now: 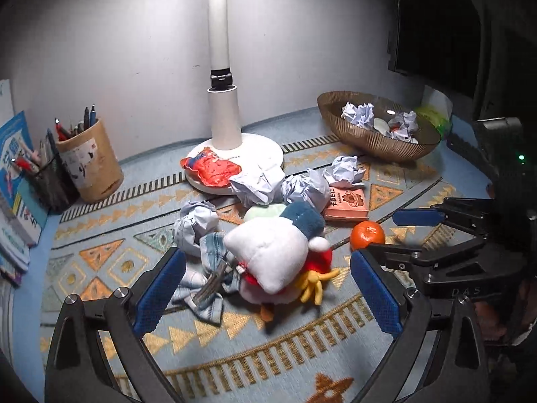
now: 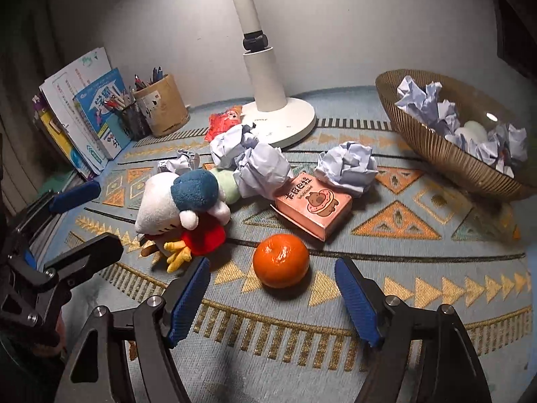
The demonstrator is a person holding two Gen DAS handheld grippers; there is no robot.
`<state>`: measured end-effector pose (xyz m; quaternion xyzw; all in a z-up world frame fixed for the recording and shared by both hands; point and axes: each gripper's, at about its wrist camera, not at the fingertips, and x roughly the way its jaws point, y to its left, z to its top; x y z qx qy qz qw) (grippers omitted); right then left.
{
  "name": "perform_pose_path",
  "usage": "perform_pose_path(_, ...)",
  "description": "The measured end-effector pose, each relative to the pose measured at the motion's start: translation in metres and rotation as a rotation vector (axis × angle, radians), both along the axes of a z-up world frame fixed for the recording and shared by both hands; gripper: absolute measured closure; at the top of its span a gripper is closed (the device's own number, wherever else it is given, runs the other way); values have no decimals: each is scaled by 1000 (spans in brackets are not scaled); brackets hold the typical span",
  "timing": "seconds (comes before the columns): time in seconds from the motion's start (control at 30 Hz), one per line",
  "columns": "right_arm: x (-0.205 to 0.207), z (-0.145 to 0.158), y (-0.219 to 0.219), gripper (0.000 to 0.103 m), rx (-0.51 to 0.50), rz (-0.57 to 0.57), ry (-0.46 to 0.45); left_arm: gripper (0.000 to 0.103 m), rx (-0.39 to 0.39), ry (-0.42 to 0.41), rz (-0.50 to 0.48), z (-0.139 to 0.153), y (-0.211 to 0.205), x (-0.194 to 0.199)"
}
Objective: Organize objects
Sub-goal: 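Withdraw both tools from the bowl back over the remaining pile, then grasp the white plush with blue hat with the left tool while the right tool grasps the mandarin orange, then carry the plush and orange into the glass bowl and open both tools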
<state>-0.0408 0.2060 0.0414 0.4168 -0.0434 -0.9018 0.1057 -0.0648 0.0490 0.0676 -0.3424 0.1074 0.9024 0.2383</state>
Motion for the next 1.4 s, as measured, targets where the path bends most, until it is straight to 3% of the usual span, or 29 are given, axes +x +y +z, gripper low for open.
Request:
perform_pose_path(0.17, -8, -16, -1, 43, -2, 15, -26, 7, -25, -45, -84, -14, 8, -25)
perform_pose_path(0.33, -16, -22, -3, 58, 25, 9, -45, 35, -26, -104, -164, -25, 17, -34)
perform_pose_path(0.4, -17, -22, -3, 63, 31, 5, -45, 53, -18, -107, -191, -26, 21, -29)
perform_pose_path(0.53, -14, -20, -1, 64, 9, 7, -30, 53, -16, -69, -163, -23, 28, -13)
perform_pose_path(0.67, -4, -12, 7, 64, -25, -4, -4, 53, 64, -56, -40, -11, 17, 8)
perform_pose_path(0.8, 20, -4, 17, 64, -16, 5, 0, 53, 174, -133, 163, -12, -2, 36)
perform_pose_path(0.93, 45, -7, 24, 64, 14, 24, -30, 53, 278, -225, 275, -30, -12, 70)
perform_pose_path(1.07, 57, -19, 33, 64, -2, 17, -55, 51, 212, -219, 331, -50, -6, 86)
perform_pose_path(1.17, 61, -18, 38, 64, -38, 17, -50, 42, 200, -256, 304, -54, -6, 88)
perform_pose_path(1.2, 62, -17, 40, 64, -41, 19, -48, 34, 198, -259, 278, -53, -7, 90)
perform_pose_path(1.27, 61, -22, 41, 63, -42, 26, -74, 30, 175, -256, 256, -51, -10, 95)
perform_pose_path(1.4, 61, -22, 45, 57, -75, 41, -76, 23, 53, -230, 258, -50, -12, 94)
